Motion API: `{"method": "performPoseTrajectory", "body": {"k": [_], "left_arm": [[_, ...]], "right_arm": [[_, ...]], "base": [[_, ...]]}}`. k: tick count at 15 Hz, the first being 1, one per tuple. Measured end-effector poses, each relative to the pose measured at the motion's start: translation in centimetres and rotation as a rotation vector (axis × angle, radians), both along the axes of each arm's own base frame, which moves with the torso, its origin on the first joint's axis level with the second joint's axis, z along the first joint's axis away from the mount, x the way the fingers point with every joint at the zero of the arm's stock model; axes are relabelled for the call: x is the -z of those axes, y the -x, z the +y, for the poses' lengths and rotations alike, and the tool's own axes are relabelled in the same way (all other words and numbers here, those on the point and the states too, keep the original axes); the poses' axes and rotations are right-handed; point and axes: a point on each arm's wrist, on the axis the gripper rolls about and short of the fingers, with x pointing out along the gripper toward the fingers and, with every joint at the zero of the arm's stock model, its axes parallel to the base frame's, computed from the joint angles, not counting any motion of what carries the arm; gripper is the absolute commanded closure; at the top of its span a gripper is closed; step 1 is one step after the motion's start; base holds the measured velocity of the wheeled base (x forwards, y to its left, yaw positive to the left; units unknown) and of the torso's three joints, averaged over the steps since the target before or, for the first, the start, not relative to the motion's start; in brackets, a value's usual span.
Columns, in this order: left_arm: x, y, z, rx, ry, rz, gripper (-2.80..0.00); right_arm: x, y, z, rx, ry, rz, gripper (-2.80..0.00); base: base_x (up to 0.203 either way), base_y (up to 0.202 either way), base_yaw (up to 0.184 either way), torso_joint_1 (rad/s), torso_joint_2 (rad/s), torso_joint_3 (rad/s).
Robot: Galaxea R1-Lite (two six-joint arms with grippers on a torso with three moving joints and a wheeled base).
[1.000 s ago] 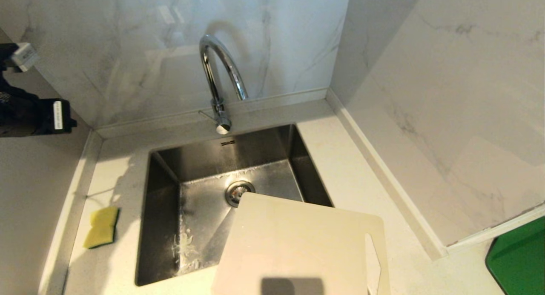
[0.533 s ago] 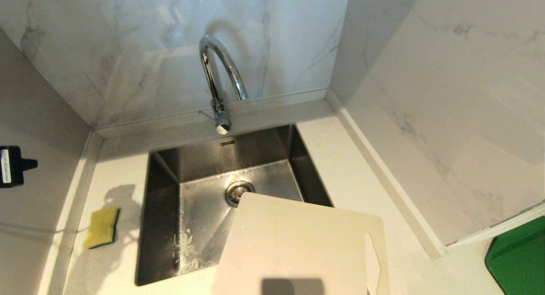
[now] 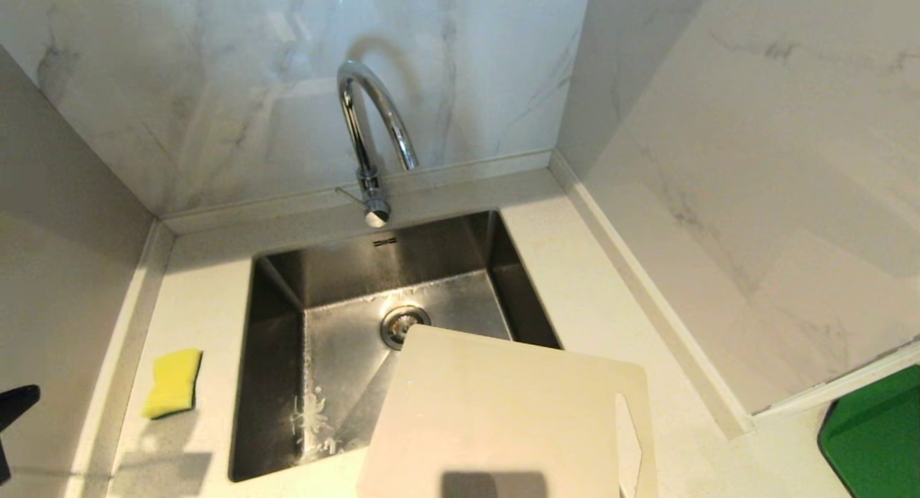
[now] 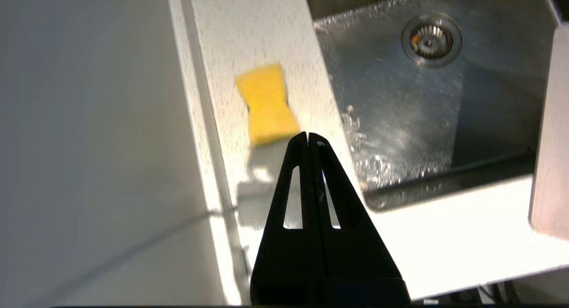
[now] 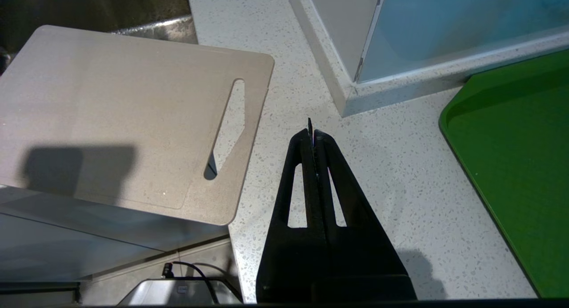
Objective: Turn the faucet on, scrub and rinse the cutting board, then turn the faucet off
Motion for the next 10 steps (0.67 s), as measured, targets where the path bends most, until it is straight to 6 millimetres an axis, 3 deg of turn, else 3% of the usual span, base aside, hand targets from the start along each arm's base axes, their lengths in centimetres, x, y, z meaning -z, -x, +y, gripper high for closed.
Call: {"method": "performPoseTrajectory", "body": {"k": [10], "left_arm": [[6.5,6.3,0.5,-0.009,-0.004,-0.049,0.00]], "right_arm": [[0.0,0.0,0.0,0.000,0.000,0.000,0.00]], "base": [[0.000,0.000,0.000,0.000,0.00,0.000]]}}
